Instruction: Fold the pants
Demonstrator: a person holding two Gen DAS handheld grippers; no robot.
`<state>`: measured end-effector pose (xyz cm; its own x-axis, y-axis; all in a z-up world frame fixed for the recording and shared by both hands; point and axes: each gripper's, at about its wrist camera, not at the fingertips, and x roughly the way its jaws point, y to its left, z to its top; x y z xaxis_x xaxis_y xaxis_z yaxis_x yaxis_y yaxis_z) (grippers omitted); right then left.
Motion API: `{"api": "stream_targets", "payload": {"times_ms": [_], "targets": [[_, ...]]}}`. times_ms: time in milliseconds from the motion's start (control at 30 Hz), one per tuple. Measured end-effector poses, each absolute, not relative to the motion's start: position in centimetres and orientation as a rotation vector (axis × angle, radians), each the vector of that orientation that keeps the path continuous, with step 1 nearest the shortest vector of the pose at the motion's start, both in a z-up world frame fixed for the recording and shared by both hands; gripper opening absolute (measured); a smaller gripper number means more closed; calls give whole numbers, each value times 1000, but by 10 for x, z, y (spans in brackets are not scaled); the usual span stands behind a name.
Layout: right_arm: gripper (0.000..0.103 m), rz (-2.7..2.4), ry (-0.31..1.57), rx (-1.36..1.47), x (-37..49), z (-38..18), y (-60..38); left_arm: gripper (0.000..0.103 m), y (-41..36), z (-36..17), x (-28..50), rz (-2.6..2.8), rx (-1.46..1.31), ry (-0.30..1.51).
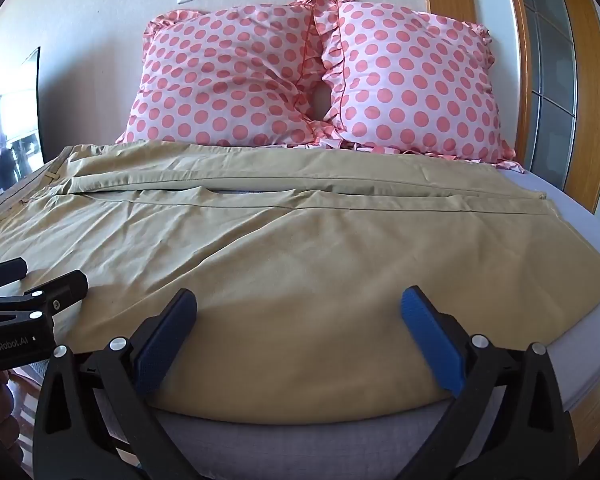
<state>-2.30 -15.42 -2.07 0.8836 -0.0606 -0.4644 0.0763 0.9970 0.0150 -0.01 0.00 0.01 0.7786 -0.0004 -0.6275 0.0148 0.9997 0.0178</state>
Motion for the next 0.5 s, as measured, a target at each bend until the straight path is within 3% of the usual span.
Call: {"api": "stream_targets", "payload": {"times_ms": [500], "targets": [[102, -71, 480, 33, -23, -21, -154, 101, 0, 0, 0, -8, 23, 675]]}}
